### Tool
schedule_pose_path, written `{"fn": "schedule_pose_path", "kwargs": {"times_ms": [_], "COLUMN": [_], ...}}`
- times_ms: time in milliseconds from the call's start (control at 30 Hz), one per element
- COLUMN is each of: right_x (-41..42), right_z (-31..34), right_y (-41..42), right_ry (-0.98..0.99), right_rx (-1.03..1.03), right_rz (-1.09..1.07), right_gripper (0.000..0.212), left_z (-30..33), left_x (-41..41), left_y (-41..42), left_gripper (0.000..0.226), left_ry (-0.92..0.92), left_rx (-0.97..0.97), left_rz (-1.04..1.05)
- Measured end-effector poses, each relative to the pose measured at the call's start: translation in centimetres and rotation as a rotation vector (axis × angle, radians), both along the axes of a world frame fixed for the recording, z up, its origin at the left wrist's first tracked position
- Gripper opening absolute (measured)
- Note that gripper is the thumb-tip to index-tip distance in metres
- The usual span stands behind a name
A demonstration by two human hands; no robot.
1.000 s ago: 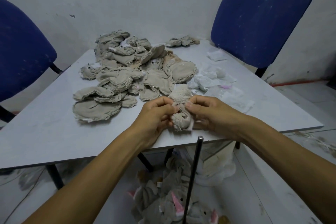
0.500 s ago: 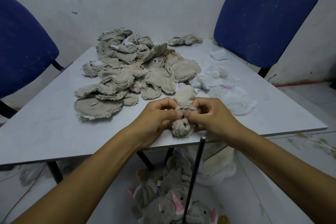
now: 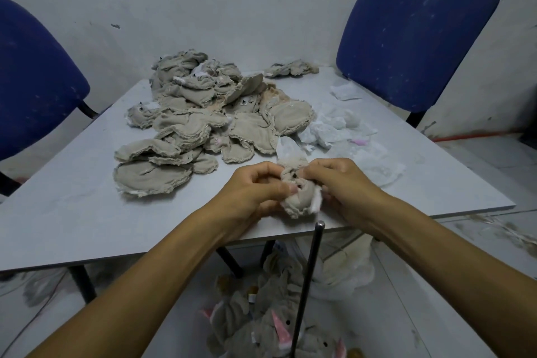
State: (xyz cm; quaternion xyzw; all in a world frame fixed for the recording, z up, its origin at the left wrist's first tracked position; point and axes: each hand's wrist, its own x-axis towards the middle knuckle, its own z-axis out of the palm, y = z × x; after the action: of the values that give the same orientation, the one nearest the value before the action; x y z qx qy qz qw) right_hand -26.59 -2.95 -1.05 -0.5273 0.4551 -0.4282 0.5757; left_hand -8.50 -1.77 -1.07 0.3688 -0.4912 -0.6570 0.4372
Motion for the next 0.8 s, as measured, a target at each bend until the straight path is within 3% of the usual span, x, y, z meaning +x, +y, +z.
{"fn": "schedule_pose_path", "kwargs": {"times_ms": [33,100,167,267,367,467,667,800], "right_x": [-0.3,-0.9,-1.0,-0.7,-0.2,0.2,1.3,1.6], "right_z": [0.3,0.6,0.5,0.1,0.1,-0.1,-0.9,-0.6], "right_y": [0.2,0.8,1.2,1.6,1.8,1.8,1.5,1.3], "right_ry": [-0.129,-0.304,-0.264,-0.102,0.044,0.15,0.266,0.258], "right_rx": [0.09,0.187,0.123,-0.043,-0.173,-0.246,-0.303,-0.278], "right_rz": [0.106,0.296,0.361,0.241,0.117,0.012,-0.212,-0.217], "right_gripper": [0.008,0.027,0.037,0.032,0.009,0.025,0.021,0.016], "left_z": [0.0,0.0,0.1,0.1,0.1,0.1,0.3,0.5], "left_x": [0.0,0.3,0.5,0.7,0.9,0.8,0.1,-0.3], "left_y": [-0.1,-0.5,-0.5,-0.5,-0.4,-0.4,-0.3,-0.6], "left_gripper": [0.009,0.013,0.006,0.014,0.013,0.009,0.01,0.022], "left_ry": [0.026,0.083,0.131,0.13,0.173,0.133,0.018,-0.036], "left_rx": [0.023,0.071,0.098,0.089,0.105,0.08,0.004,0.059], "left_rz": [0.045,0.093,0.067,-0.016,-0.062,-0.053,0.012,0.078]}}
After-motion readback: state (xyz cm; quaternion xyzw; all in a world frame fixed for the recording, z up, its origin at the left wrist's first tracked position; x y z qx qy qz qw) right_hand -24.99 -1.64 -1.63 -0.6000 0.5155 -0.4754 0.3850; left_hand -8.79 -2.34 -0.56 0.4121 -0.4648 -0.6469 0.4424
